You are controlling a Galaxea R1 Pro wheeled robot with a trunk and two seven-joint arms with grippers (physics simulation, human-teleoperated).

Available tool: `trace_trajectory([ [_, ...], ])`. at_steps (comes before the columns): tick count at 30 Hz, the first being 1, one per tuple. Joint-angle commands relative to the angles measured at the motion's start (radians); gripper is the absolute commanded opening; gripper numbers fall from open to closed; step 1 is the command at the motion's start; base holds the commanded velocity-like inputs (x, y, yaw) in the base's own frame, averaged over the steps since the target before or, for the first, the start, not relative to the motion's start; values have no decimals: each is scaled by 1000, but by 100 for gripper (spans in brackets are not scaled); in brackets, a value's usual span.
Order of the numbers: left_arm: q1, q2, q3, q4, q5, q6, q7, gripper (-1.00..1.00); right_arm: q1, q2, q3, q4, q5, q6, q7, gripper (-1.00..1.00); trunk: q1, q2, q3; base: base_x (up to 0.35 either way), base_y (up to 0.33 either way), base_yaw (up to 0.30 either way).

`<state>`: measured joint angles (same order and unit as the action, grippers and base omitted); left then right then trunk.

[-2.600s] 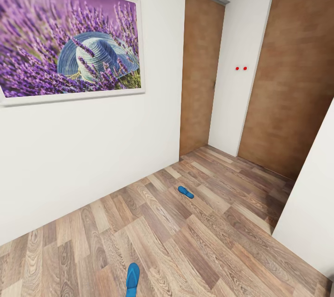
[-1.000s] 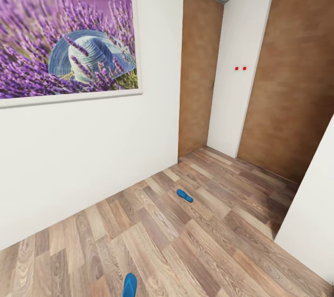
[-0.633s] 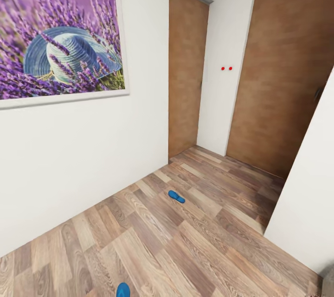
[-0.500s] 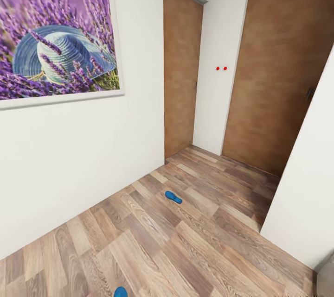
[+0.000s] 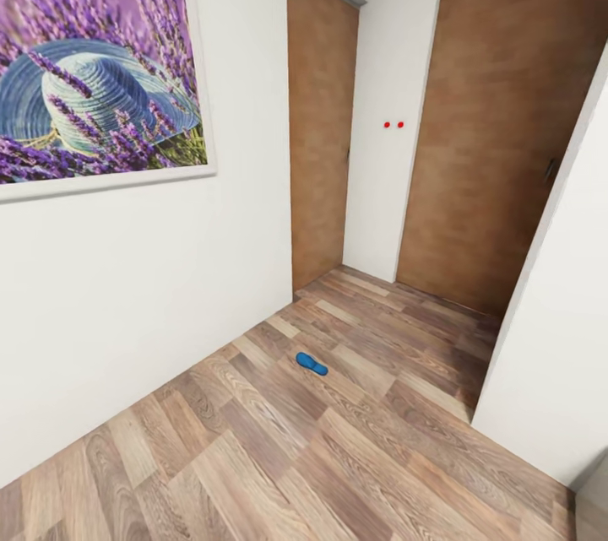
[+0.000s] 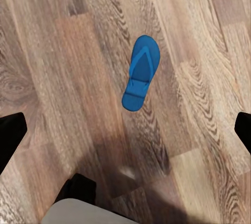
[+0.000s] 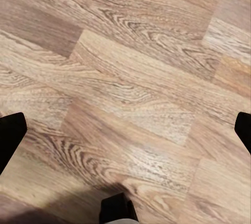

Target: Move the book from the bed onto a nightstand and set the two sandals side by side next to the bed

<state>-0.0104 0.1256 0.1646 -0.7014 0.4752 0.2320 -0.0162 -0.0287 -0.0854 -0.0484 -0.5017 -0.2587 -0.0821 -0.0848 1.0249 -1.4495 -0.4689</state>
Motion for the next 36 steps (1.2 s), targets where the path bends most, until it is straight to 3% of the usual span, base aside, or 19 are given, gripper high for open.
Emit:
trace_trajectory([
  [1,0,0,2,-1,9,6,-1,100,0,0,4,0,-10,-4,-2,100,0,-1,-1,108,107,-11],
  [23,0,1,2,-1,9,17,6,100,0,-4,8,-6,-19,2,-1,100,0,-1,-1,18,17,-1],
  [29,-4,6,3,-8,10,50,7,100,-4,-14,8,-69,-19,11,-2,100,0,-1,-1,0,0,0],
  [32,-11,8,3,-9,10,92,8,100,-7,-15,8,-121,-19,42,-3,100,0,-1,-1,0,0,0],
  [36,-29,8,3,-12,11,151,9,100,-17,-17,8,-194,-21,144,-1,100,0,-1,-1,0,0,0],
])
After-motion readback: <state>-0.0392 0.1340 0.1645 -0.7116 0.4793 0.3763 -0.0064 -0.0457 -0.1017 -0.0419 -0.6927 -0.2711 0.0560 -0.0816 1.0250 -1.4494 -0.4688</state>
